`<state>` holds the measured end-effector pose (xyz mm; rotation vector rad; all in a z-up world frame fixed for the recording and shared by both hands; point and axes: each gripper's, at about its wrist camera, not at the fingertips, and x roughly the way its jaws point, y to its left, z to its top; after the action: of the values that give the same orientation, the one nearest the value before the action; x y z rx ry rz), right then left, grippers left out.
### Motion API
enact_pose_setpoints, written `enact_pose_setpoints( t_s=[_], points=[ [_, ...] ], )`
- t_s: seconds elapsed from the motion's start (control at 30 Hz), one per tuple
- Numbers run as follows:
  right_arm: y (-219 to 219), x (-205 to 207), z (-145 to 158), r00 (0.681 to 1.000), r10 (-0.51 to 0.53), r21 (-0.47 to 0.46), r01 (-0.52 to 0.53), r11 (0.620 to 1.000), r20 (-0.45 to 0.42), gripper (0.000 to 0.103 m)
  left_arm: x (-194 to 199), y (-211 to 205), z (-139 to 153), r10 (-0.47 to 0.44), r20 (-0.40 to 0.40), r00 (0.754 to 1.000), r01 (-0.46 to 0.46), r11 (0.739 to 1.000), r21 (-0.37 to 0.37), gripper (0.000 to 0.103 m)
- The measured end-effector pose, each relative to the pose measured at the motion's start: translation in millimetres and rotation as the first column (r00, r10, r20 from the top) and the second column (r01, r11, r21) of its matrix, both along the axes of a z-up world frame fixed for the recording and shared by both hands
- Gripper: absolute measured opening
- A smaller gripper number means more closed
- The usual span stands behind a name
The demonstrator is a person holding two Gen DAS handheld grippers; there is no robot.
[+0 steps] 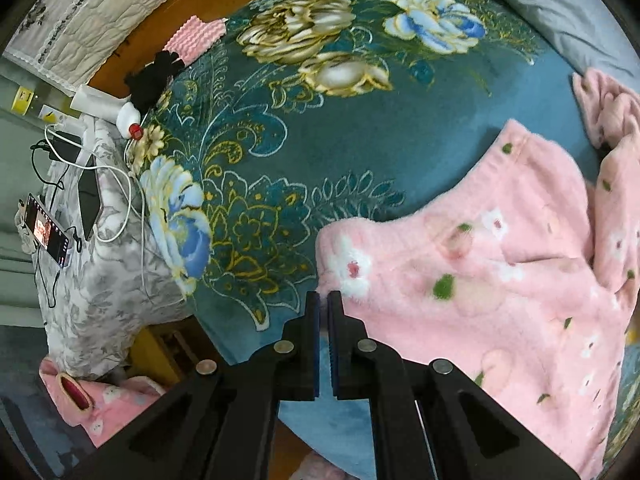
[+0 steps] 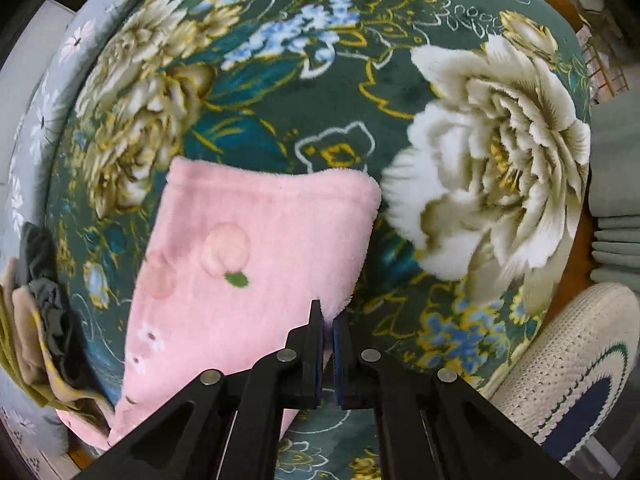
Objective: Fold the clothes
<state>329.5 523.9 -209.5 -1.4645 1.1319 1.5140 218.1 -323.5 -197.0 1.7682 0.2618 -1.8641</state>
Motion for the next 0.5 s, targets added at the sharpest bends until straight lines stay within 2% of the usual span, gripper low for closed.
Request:
enact_pose_setpoints(
  t_s=[0.2,0.33,0.4,0.5],
  points=[
    [0,-6,-3,0.999,0.039,-0.033,-0.039,0.999,0.01,0.004,2,5,-8,0.034,0.011,0.999,-0.034,0.999,0.037,0.005],
    [3,-9,2,0.999,0.04,-0.047,-0.039,0.998,0.015,0.007,2,12,-9,0.01,0.032,0.999,-0.012,0.998,0.059,0.008],
    [6,-7,7,1.0,0.016,-0.044,-0.015,0.999,0.015,0.011,3,15,-7,-0.004,0.056,0.998,0.0,0.998,0.065,0.008],
    [11,-2,22,1.0,-0.013,-0.011,0.014,1.0,0.012,0.025,9,12,1,0.007,0.056,0.998,-0.011,0.998,0.067,0.014]
  ],
)
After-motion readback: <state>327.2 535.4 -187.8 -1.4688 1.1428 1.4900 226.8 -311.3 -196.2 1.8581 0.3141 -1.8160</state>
